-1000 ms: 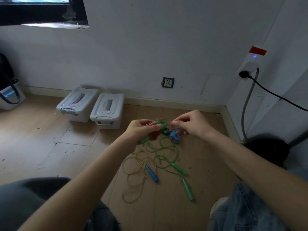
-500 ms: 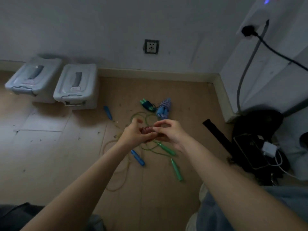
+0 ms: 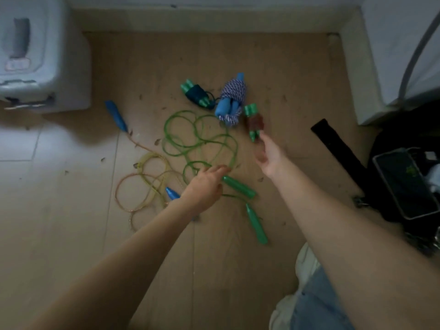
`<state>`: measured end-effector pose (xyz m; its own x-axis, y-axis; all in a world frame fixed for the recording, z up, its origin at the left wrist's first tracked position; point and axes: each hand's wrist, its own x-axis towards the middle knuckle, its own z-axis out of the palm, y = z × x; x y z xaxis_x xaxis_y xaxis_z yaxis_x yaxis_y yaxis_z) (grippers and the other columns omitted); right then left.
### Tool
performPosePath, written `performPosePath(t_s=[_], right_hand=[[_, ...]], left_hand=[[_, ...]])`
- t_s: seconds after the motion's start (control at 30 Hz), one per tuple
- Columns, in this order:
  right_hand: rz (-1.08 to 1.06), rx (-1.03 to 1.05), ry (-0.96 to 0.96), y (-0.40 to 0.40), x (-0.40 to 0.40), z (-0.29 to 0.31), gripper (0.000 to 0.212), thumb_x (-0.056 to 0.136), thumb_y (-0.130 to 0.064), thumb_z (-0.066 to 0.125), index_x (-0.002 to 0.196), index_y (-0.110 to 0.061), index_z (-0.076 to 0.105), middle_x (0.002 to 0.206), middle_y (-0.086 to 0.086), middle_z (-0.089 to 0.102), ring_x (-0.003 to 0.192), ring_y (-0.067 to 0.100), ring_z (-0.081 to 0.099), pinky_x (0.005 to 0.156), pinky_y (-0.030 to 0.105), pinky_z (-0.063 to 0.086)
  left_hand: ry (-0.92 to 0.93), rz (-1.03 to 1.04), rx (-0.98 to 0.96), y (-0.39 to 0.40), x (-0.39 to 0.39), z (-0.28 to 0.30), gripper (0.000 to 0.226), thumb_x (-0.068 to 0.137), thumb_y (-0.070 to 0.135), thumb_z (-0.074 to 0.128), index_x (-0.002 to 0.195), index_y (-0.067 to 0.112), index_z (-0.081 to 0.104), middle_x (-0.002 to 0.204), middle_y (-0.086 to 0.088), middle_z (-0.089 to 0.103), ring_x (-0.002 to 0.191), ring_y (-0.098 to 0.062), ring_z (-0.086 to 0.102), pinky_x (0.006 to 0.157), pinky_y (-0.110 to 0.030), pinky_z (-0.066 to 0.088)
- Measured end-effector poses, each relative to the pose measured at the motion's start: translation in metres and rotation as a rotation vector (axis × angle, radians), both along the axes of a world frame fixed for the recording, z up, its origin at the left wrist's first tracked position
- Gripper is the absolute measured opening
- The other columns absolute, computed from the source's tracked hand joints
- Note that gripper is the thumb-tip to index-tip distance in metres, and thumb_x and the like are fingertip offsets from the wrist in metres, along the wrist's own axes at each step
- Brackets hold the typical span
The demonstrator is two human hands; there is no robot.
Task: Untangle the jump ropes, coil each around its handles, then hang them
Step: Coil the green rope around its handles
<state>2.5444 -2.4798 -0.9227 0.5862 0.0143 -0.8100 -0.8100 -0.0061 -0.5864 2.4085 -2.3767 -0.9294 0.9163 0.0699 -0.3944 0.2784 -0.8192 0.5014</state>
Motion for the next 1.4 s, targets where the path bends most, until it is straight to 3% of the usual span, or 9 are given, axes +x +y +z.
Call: performPosePath(t_s=[0.13,0.33,0.53,0.63,0.77,0.87,1.17,1.3,1.4], right_hand=[[0.42,-0.693,-0.321,-0.03,-0.052,-0.018,0.06,0.085,-0.028,0.062,0.133,-0.001,0.038,0.133,0.019,0.046,0.12,0.033,0.046,0.099,0.04,0.039],[1.341,-1.044,-0.42,-0.048,-0.128,-0.024,0.04,0.089,-0.02,0.059,0.123,-0.008,0.041,0.125,0.012,0.05,0.116,0.032,0.05,0.092,0.04,0.041],[1.182,-0.675,-0.572,-0.035,-0.116,0.005,0.026,0.087,-0.015,0.058,0.11,-0.005,0.052,0.113,0.015,0.056,0.103,0.032,0.055,0.083,0.035,0.042],[0.956,-0.292,-0.424,-0.018,-0.094,0.055,0.026,0.083,-0.007,0.065,0.105,-0.01,0.05,0.089,0.012,0.06,0.067,0.029,0.061,0.062,0.039,0.054],[1.288,-0.205,-0.515,-0.003,-0.066,0.144,0.018,0.08,-0.01,0.07,0.077,-0.013,0.053,0.072,0.005,0.062,0.042,0.011,0.059,0.038,0.022,0.048],[1.388,-0.153,-0.658,0.005,-0.061,0.226,0.012,0.08,-0.012,0.07,0.085,-0.011,0.059,0.07,0.003,0.064,0.046,0.009,0.061,0.04,0.022,0.048],[0.95,0.25,-0.776,-0.022,-0.099,0.37,0.029,0.06,-0.029,0.074,0.086,-0.021,0.064,0.067,-0.008,0.071,0.057,0.01,0.067,0.042,0.021,0.048],[0.726,0.343,-0.796,-0.028,-0.111,0.383,0.015,0.061,-0.016,0.076,0.07,-0.016,0.064,0.067,-0.001,0.07,0.055,0.008,0.066,0.043,0.019,0.049],[0.641,0.147,-0.861,-0.031,-0.111,0.376,0.013,0.074,-0.012,0.073,0.075,-0.014,0.06,0.079,0.005,0.064,0.062,0.011,0.063,0.044,0.019,0.05]], left_hand=[[0.033,-0.135,0.342,-0.017,0.004,-0.023,0.044,0.093,0.014,0.041,0.136,0.02,0.035,0.137,-0.002,0.039,0.126,-0.028,0.03,0.099,-0.039,0.031],[0.01,-0.132,0.388,-0.018,-0.02,-0.022,0.027,0.093,0.02,0.041,0.119,0.017,0.048,0.122,-0.004,0.047,0.116,-0.026,0.039,0.093,-0.035,0.034],[0.009,0.063,0.134,0.006,-0.056,0.011,0.028,0.092,0.026,0.048,0.117,0.013,0.051,0.112,-0.008,0.059,0.102,-0.026,0.055,0.085,-0.034,0.044],[-0.156,0.313,-0.127,0.012,-0.056,0.047,0.029,0.089,0.018,0.056,0.114,0.005,0.051,0.111,-0.012,0.06,0.092,-0.024,0.061,0.074,-0.025,0.042],[-0.271,0.309,-0.39,0.022,-0.038,0.124,0.026,0.091,0.014,0.053,0.116,0.007,0.048,0.115,-0.009,0.062,0.102,-0.018,0.059,0.085,-0.024,0.044],[-0.317,0.251,-0.64,0.025,-0.037,0.192,0.016,0.093,0.004,0.045,0.109,0.003,0.044,0.101,-0.019,0.061,0.079,-0.01,0.062,0.076,-0.027,0.049],[-0.473,0.027,-0.565,0.023,-0.077,0.35,0.014,0.095,0.013,0.042,0.088,0.005,0.05,0.057,-0.001,0.049,0.045,-0.008,0.044,0.046,-0.018,0.037],[-0.152,0.009,-0.657,0.029,-0.116,0.354,0.033,0.086,0.042,0.041,0.091,0.016,0.061,0.065,0.008,0.061,0.063,-0.006,0.058,0.064,-0.016,0.049],[-0.075,0.1,-0.608,0.033,-0.136,0.329,0.022,0.094,0.026,0.046,0.081,0.014,0.06,0.056,0.01,0.054,0.052,-0.005,0.051,0.059,-0.017,0.048]])
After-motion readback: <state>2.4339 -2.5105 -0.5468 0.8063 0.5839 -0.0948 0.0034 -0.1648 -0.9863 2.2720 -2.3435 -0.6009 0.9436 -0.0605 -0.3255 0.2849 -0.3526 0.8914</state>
